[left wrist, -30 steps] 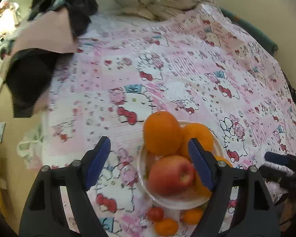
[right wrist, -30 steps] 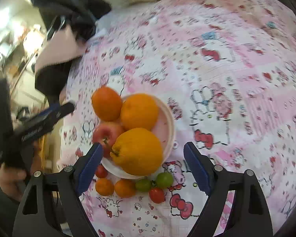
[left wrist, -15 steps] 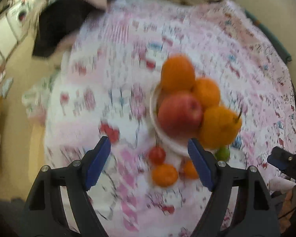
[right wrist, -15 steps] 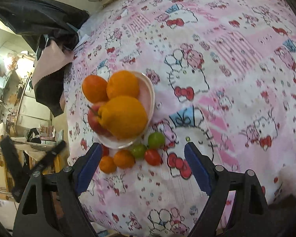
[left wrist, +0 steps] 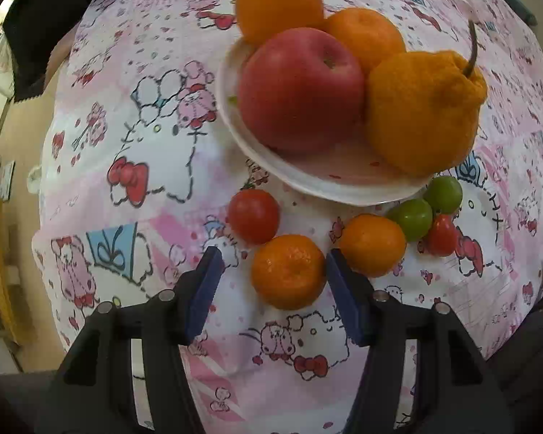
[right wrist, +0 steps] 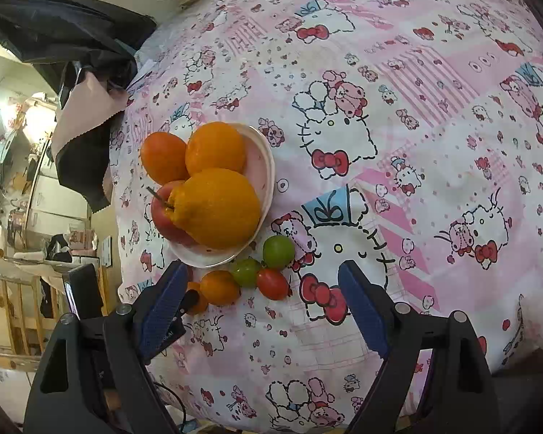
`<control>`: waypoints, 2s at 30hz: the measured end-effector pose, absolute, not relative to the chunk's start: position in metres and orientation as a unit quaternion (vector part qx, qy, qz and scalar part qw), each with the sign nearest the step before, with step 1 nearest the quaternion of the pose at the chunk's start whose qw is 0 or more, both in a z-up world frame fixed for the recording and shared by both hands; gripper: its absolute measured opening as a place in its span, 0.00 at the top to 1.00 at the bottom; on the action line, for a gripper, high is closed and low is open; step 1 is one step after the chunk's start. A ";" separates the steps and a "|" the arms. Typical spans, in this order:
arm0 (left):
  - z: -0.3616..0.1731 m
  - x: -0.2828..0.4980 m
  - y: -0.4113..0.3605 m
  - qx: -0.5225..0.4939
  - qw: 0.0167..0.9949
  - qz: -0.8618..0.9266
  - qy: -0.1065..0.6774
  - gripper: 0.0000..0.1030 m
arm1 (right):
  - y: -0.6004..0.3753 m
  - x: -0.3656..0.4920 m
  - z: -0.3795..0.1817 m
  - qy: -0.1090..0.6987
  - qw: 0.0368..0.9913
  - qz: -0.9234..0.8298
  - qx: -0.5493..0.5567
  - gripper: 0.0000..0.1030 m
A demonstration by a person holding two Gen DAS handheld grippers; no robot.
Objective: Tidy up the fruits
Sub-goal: 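Grasp the small mandarin beside the tomatoes with the left gripper, then lift the mandarin with the left gripper while the right gripper grasps a red cherry tomato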
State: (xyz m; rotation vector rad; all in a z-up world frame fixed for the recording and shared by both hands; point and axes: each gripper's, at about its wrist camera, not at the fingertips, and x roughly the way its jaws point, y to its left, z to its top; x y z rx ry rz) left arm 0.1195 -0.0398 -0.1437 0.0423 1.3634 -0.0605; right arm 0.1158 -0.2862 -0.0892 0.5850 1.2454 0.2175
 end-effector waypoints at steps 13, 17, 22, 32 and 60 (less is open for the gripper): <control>-0.145 0.100 -0.053 0.041 0.763 -0.064 0.642 0.61 | -0.248 0.124 -0.120 0.637 0.752 0.102 0.136 0.46; -0.128 0.093 -0.043 0.013 0.766 -0.062 0.640 0.61 | -0.227 0.129 -0.142 0.667 0.731 0.114 0.091 0.56; -0.119 0.091 -0.035 -0.005 0.769 -0.056 0.637 0.61 | -0.202 0.133 -0.160 0.680 0.723 0.118 0.040 0.56; -0.117 0.108 -0.015 -0.037 0.772 -0.043 0.633 0.61 | -0.188 0.135 -0.171 0.681 0.722 0.119 0.021 0.71; -0.075 0.098 -0.031 -0.001 0.848 -0.059 0.526 0.61 | -0.240 0.096 -0.062 0.541 0.790 0.227 0.178 0.71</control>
